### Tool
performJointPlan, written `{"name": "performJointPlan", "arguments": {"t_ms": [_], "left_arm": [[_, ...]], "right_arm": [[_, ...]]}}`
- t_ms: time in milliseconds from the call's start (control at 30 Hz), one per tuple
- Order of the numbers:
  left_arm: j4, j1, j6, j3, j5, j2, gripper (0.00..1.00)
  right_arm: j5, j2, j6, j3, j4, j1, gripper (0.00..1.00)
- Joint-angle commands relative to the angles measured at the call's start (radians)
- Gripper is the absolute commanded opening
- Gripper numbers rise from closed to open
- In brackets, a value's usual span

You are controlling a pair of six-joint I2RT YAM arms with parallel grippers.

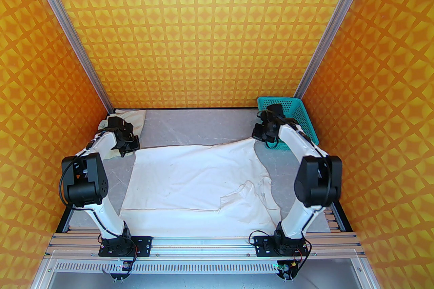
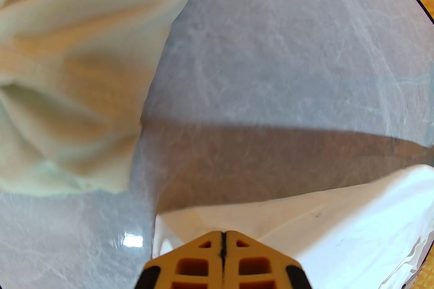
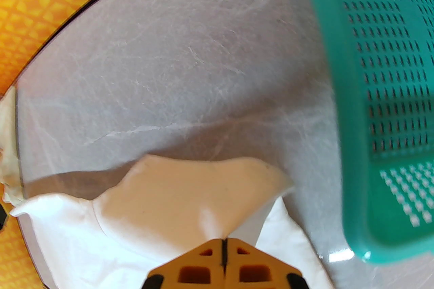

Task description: Fold and stack the mixed laundry pile

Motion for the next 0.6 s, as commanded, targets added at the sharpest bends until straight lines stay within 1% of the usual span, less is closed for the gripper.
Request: {"name": "performJointPlan", "arguments": {"t_ms": [0,133,367,567], "left_arm": [[0.035,0.012,-0.027,-0.032,0.021,-0.056,0.00],[0.052,0.021,-0.044,-0.075,0.023,-0.088,0.00],[0.098,0.069,-0.096,-0.161,0.023,-0.144,0.00],[0.120,0.079,-0.121,-0.209,0.029,-0.188,0.00]], "right_arm": [[-0.055,-0.075,0.064,-0.079,0.079,-0.004,0.00],[-0.060,-0.149,0.086,-0.178,0.113,-0.007,0.00],[-0.073,-0.272,0.126,-0.342,0.183,-0.015,0.00],[-0.096,-0.373,0.148,-0.469,0.220,-0.033,0.00]]}}
